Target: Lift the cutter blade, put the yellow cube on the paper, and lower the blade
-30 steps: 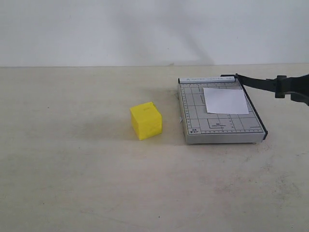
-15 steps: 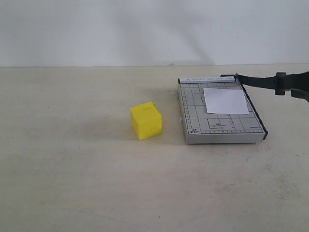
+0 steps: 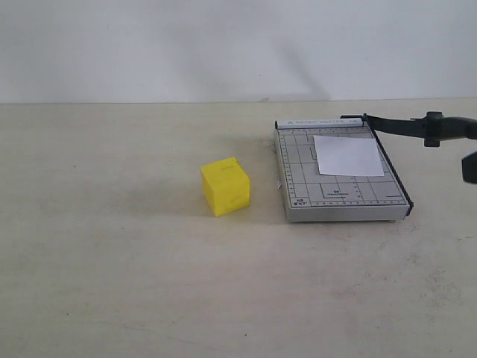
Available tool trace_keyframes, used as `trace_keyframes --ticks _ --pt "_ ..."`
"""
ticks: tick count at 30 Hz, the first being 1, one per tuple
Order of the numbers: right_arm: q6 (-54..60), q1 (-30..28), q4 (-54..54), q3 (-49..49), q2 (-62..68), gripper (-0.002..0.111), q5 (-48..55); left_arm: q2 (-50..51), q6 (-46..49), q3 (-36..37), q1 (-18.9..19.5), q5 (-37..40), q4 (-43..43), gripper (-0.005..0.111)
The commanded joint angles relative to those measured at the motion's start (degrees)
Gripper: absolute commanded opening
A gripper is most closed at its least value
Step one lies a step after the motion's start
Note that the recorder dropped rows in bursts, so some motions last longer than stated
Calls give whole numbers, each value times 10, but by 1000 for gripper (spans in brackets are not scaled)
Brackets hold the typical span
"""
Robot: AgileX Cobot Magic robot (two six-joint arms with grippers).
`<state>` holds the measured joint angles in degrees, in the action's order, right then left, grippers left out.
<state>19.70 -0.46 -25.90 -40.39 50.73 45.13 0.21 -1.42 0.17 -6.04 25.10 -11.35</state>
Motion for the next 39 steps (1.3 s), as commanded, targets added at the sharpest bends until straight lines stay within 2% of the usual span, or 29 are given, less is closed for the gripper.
trace_keyframes --ticks 1,2,3,4,7,10,14,18,20,24,26,29,32,35,39 --pt "-12 0 7 -1 -57 26 56 -2 -4 -2 1 -7 2 4" --pt "-5 0 6 5 -75 18 38 -2 -4 -2 1 -7 2 4" --pt "12 0 4 17 -95 4 2 -2 -4 -2 1 -7 2 4" --pt "27 0 -3 28 -117 0 -24 -2 -4 -2 1 -7 2 4" --pt "88 0 -53 79 -195 0 -121 -2 1 -2 1 -7 6 4" --pt "171 0 -157 137 -296 0 -213 -2 2 -2 1 -21 26 4" --pt "175 0 -205 203 -410 0 -298 -2 2 -2 1 -42 64 4" --pt "131 0 -214 265 -437 0 -309 -2 -4 -2 1 -59 29 4" --pt "128 0 -214 299 -432 0 -308 -2 -9 -2 1 -65 -19 4" --pt "134 0 -215 347 -426 0 -319 -2 -9 -2 1 -98 -47 4" --pt "134 0 -219 360 -426 0 -340 -2 -17 -2 1 -139 -101 4" --pt "134 0 -217 382 -426 0 -370 -2 -29 -2 1 -159 -170 4" --pt "131 0 -217 404 -426 0 -384 -2 -29 -2 1 -160 -180 4" --pt "131 -1 -194 404 -424 0 -343 -2 -29 -2 1 -172 -180 4" --pt "116 0 -200 404 -418 0 -356 -2 -29 -2 1 -246 -183 4"
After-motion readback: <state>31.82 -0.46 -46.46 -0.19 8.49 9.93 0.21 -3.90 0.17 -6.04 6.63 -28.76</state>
